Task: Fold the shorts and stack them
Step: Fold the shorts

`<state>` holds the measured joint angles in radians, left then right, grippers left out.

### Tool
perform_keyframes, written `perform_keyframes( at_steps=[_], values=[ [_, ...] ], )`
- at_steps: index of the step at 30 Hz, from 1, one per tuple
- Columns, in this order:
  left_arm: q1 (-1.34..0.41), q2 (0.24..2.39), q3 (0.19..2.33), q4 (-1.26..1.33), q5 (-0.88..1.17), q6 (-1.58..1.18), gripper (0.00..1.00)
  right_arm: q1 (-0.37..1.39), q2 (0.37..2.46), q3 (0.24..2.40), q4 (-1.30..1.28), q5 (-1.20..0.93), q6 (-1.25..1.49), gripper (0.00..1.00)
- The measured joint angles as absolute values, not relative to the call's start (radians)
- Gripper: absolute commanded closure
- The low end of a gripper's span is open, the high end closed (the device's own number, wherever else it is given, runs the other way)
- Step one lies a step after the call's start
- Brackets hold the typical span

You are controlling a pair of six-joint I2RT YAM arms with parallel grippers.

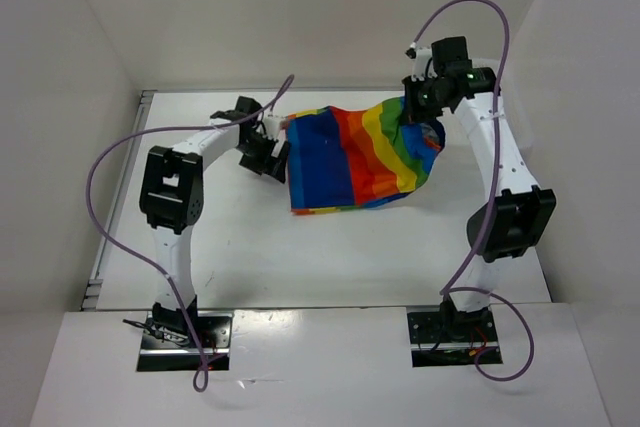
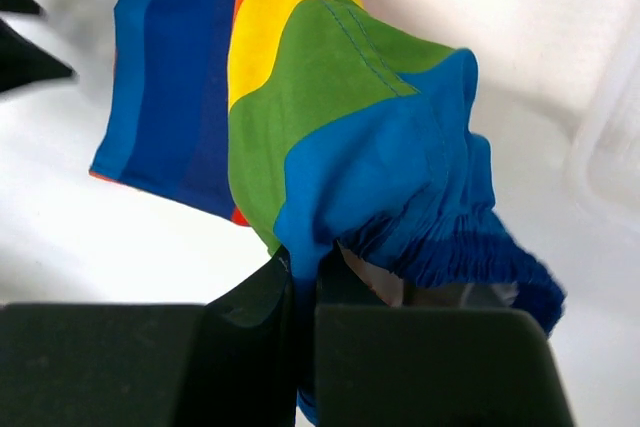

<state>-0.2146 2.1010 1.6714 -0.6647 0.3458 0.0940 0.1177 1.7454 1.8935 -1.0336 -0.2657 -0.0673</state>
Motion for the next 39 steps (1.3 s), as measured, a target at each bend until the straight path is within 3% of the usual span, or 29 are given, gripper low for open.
perform_keyframes(
  at_steps=[4, 8, 13, 16, 24, 33, 39],
  values=[
    [-0.265, 2.128, 1.631, -0.64, 0.385, 0.077, 0.08, 0.183, 1.794, 1.939, -1.028, -0.229, -0.049, 1.0],
    [-0.309, 2.139, 1.63, -0.592, 0.418, 0.054, 0.24, 0.234, 1.829, 1.941, -1.025, -0.204, -0.019, 1.0],
    [-0.306, 2.197, 1.676, -0.564, 0.456, 0.041, 0.54, 0.257, 1.907, 1.981, -1.027, -0.176, 0.029, 1.0],
    [-0.303, 2.233, 1.713, -0.553, 0.486, 0.044, 0.61, 0.271, 1.998, 2.096, -1.026, -0.145, 0.072, 1.0],
    [-0.322, 2.242, 1.713, -0.54, 0.529, 0.051, 0.63, 0.448, 2.214, 2.437, -0.985, -0.098, 0.214, 1.0],
    [-0.304, 2.242, 1.711, -0.543, 0.538, 0.046, 0.63, 0.565, 2.281, 2.462, -0.978, -0.092, 0.347, 1.0],
    [-0.253, 2.197, 1.677, -0.586, 0.525, 0.07, 0.45, 0.594, 2.282, 2.461, -0.97, -0.08, 0.375, 1.0]
  ],
)
